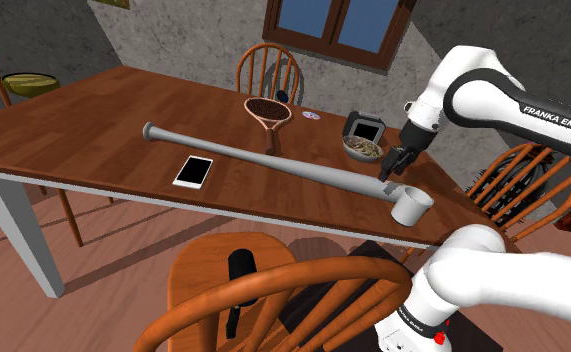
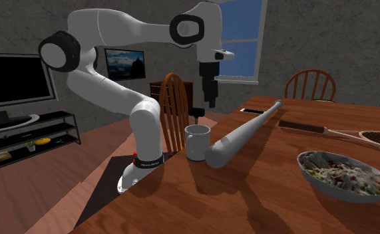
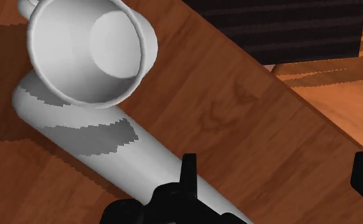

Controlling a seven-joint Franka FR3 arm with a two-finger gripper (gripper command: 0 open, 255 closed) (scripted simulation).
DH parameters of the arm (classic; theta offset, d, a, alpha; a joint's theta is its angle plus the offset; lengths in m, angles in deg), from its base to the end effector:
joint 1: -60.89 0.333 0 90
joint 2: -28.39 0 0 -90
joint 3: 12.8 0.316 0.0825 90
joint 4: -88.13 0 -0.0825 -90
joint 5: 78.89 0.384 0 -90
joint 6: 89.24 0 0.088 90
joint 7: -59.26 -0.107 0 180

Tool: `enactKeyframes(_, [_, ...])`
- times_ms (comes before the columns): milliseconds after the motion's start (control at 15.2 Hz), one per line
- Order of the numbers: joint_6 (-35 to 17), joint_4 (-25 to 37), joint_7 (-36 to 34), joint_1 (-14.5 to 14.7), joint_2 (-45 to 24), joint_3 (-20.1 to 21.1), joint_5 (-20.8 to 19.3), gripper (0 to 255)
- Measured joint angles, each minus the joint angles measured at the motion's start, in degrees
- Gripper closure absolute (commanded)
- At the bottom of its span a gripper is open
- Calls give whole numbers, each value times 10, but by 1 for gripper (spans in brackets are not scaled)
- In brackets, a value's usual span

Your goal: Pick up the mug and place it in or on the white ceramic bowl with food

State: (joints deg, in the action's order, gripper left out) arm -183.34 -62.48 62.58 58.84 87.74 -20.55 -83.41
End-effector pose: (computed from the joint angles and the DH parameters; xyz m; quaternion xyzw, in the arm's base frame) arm 0.2453 -0.0574 0.5336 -0.9993 0.0229 -0.0243 0.0168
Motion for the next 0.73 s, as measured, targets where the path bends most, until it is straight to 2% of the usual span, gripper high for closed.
enactKeyframes(528, [36,-94,108,-56,122,-67,-118,0])
enactKeyframes(726, [24,-117,122,-66,133,-84,-141,0])
